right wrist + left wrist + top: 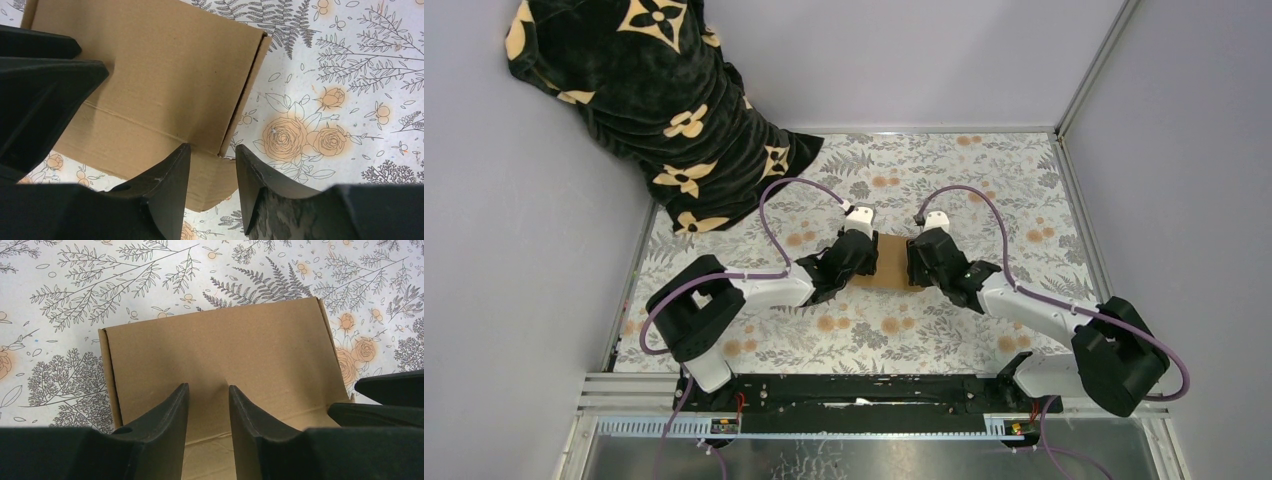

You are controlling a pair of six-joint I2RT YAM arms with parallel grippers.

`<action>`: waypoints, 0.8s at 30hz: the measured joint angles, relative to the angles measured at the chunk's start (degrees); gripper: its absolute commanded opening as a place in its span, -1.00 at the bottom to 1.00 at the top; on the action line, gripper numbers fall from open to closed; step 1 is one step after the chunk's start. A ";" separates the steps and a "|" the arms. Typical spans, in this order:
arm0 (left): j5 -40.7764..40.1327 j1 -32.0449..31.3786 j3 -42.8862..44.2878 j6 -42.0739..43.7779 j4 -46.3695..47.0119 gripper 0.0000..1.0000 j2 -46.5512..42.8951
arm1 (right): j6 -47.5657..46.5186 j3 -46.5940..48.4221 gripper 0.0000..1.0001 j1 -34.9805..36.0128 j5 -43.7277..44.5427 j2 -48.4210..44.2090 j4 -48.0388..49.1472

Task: Fold the paper box

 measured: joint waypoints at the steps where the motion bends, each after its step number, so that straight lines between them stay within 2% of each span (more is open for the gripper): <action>1: 0.00 0.00 -0.04 0.00 0.00 -0.17 -0.02 | 0.00 0.00 -0.06 -0.22 0.02 0.31 0.00; 24: -0.02 0.04 -1.64 -0.68 -0.46 -0.16 -1.51 | -0.44 2.58 -0.01 -4.39 -1.53 5.25 2.16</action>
